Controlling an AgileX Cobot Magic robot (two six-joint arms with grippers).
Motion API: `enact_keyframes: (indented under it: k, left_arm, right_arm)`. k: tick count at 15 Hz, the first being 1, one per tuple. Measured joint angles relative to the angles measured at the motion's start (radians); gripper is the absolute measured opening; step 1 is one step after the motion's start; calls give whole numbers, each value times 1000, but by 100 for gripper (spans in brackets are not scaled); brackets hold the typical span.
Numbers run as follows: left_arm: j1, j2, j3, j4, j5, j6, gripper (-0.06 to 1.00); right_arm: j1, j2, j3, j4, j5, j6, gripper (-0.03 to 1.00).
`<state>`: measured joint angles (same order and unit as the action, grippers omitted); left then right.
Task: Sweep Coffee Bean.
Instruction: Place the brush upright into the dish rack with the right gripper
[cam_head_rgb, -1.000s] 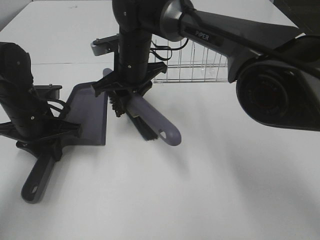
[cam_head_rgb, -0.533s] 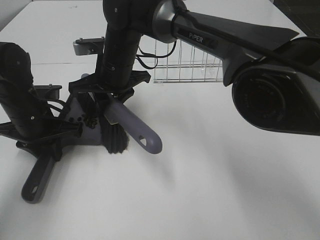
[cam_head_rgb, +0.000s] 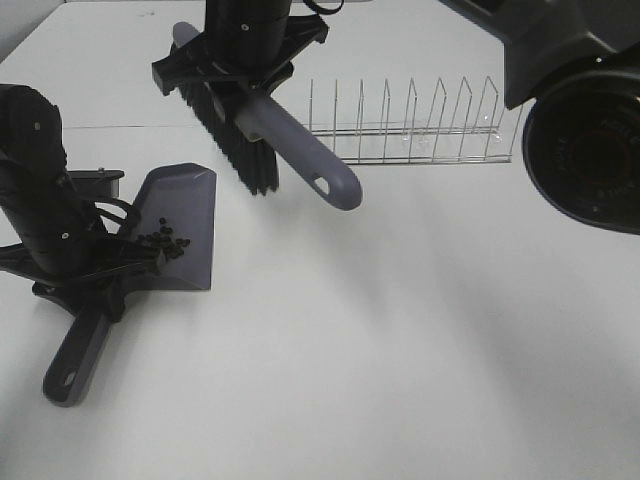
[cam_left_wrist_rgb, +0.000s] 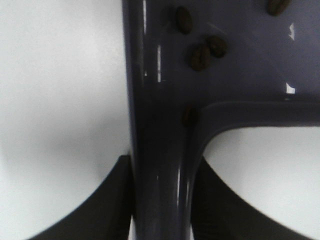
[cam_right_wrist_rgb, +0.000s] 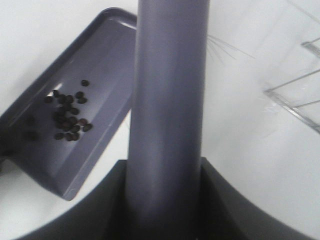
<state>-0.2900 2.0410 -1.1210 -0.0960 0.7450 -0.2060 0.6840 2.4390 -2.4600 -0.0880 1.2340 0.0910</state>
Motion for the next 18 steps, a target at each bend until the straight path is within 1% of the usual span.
enact_keyframes:
  k: [1, 3, 4, 6, 9, 12, 14, 16, 18]
  left_arm:
    - [0, 0, 0, 0, 0, 0, 27]
    - [0, 0, 0, 0, 0, 0, 27]
    - [0, 0, 0, 0, -1, 0, 27]
    - [0, 0, 0, 0, -1, 0, 27]
    - [0, 0, 0, 0, -1, 0, 27]
    - [0, 0, 0, 0, -1, 0, 27]
    - [0, 0, 0, 0, -1, 0, 27]
    - [0, 0, 0, 0, -1, 0, 27]
    - [0, 0, 0, 0, -1, 0, 27]
  right_arm:
    - [0, -7, 0, -53, 1, 0, 27]
    - [-8, -19, 0, -105, 2, 0, 27]
    - [-21, -34, 0, -119, 2, 0, 27]
    - [-75, -81, 27, -124, 0, 0, 27]
    - [-201, -192, 145, -125, 0, 0, 27]
    - [-364, -317, 293, -105, 0, 0, 27]
    - [-456, -390, 389, -90, -1, 2, 27]
    - [-531, -432, 495, -88, -2, 28, 27]
    - [-572, -438, 601, -88, -3, 35, 27]
